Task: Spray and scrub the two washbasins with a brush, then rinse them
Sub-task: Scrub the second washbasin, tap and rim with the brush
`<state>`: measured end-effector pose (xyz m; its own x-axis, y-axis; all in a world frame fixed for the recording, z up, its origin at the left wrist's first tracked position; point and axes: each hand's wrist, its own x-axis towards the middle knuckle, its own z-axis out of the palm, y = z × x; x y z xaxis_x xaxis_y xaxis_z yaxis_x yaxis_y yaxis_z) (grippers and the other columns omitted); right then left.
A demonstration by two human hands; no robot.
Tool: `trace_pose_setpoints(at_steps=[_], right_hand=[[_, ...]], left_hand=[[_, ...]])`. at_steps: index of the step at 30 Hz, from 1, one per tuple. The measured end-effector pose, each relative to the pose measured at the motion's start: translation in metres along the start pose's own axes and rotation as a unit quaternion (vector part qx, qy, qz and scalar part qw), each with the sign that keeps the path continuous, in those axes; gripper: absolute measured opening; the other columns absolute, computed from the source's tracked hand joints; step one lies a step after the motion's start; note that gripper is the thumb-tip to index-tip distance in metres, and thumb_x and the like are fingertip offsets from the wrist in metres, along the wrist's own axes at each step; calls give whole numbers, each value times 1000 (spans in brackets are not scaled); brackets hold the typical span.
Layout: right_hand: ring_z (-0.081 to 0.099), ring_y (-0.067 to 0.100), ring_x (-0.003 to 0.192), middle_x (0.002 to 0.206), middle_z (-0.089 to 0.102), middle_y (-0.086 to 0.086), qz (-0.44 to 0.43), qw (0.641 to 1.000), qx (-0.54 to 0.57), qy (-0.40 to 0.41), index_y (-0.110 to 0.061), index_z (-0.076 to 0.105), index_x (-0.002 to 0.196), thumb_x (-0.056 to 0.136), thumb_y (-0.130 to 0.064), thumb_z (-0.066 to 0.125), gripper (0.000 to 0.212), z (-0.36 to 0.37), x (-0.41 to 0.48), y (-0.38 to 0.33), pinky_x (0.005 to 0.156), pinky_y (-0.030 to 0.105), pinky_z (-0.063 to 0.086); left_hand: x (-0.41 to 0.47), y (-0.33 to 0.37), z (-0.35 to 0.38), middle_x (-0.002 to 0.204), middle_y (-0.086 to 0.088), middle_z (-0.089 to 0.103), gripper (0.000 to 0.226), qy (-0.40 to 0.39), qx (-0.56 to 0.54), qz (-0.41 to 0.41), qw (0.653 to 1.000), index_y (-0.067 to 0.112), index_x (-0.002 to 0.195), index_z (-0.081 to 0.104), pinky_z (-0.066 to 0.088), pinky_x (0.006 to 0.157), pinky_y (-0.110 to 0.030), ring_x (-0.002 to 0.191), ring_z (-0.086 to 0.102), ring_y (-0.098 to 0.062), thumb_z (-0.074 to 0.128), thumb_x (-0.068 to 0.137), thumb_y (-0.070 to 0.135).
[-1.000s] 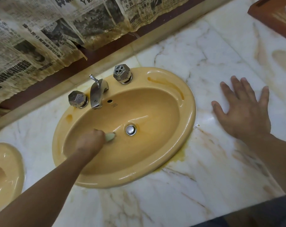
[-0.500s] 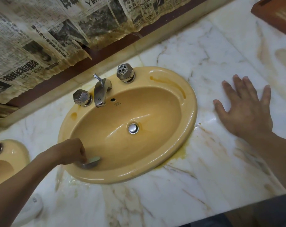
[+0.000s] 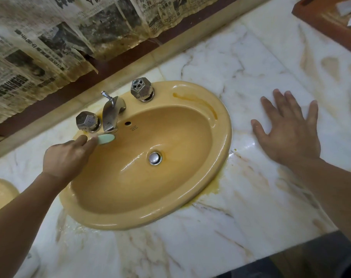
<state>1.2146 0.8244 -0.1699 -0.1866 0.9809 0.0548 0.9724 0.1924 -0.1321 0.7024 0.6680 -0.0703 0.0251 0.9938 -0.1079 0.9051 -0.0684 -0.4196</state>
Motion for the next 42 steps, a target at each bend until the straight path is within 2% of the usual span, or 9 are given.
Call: trace_pose_setpoints(at_steps=[3,7,12,15,21,27,31,37,42], right_hand=[[9,19,156,169,16,0,0,1000,3,-3,-28,25,159,100,-63,20,69,-1,0,-1,123,61,4],[8,19,156,169,17,0,-1,1000,10,-2,-27,26,159,100,-63,21,69,-1,0,-1,123,61,3],[8,19,156,169,16,0,3,1000,4,-2,-27,26,159,100,-63,20,70,-1,0,-2,123,61,4],[9,19,156,169,17,1,0,1000,10,3,-26,27,159,100,-62,21,69,-1,0,-2,123,62,4],[8,19,156,169,16,0,1,1000,1,3,-27,26,159,101,-63,21,69,1,0,0,123,61,4],[7,18,157,169,16,0,0,1000,5,5,-28,25,159,101,-62,22,68,1,0,0,123,61,4],[9,19,156,169,17,1,-1,1000,10,7,-27,26,159,101,-61,24,67,0,0,0,123,61,4],[10,20,156,169,17,1,-2,1000,4,11,-27,27,159,101,-61,22,68,1,0,0,123,61,4],[11,20,156,169,19,2,-2,1000,7,16,-26,28,159,101,-60,23,68,1,0,-1,123,62,5]], left_hand=[[-8,2,8,77,-16,53,37,5,-9,37,999,-1,125,62,32,42,-26,42,52,-34,59,88,-4],[-18,9,12,67,-19,55,61,-40,6,106,994,-8,108,72,36,34,-28,30,39,-24,89,49,-14],[9,11,17,77,-13,55,37,26,-1,39,999,6,123,67,35,41,-29,44,52,-32,65,87,-3],[31,30,17,77,-11,58,28,86,-23,17,996,13,118,68,33,42,-30,46,55,-33,65,91,7],[12,53,62,87,-10,65,34,-60,-37,26,997,7,115,69,43,35,-30,40,57,-31,78,83,4],[28,56,61,100,-5,73,29,145,-58,-65,986,16,127,70,40,42,-33,59,64,-34,56,106,30],[16,68,80,81,-10,66,48,79,-100,-46,991,10,118,74,45,38,-33,45,56,-36,39,104,40],[33,64,65,84,-2,73,18,253,-67,-156,952,22,109,78,40,43,-32,58,64,-28,68,101,33],[36,75,69,98,-8,77,22,239,-136,-122,954,19,117,77,48,47,-38,69,70,-35,69,99,30]])
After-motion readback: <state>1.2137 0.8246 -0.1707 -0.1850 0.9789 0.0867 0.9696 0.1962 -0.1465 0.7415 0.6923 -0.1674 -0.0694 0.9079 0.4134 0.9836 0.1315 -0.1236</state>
